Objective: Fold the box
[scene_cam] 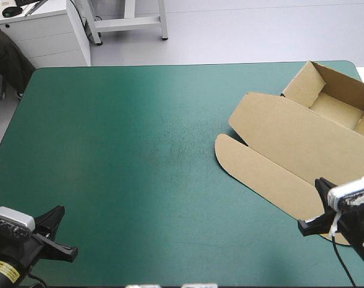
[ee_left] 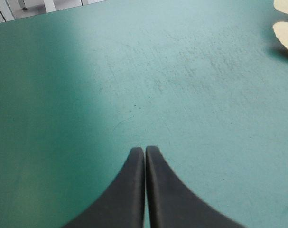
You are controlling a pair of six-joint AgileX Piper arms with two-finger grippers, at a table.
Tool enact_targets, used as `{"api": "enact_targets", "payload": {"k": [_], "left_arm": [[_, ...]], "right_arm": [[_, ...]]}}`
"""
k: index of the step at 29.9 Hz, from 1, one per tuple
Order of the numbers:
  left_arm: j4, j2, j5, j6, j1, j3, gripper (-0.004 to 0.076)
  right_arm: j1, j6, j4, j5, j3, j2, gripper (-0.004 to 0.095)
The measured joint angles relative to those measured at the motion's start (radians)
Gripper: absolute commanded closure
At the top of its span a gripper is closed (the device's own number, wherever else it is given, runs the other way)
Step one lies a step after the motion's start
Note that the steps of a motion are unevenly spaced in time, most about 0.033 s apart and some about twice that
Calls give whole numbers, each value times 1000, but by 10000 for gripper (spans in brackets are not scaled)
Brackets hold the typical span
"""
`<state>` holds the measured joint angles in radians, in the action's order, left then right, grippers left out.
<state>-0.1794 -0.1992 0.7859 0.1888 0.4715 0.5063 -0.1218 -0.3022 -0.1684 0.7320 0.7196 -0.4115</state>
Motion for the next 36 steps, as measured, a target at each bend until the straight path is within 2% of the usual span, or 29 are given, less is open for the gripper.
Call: {"api": "enact_targets", "payload": {"k": [8,15,21,36], "left_arm": [[-20,93,-17,-24,0,-38,734],[-42,98,-43,-26,0,-95,734],[-42,98,-62,-26,0,-107,734],[-45,98,-45,-26,0,-107,734]], "right_arm": [[0,0,-57,-44,-219,229,909],[0,25,-64,-42,-303,407,909],[0,41,-61,8,-310,425,909],[0,90,-33,13,-310,425,909]]}}
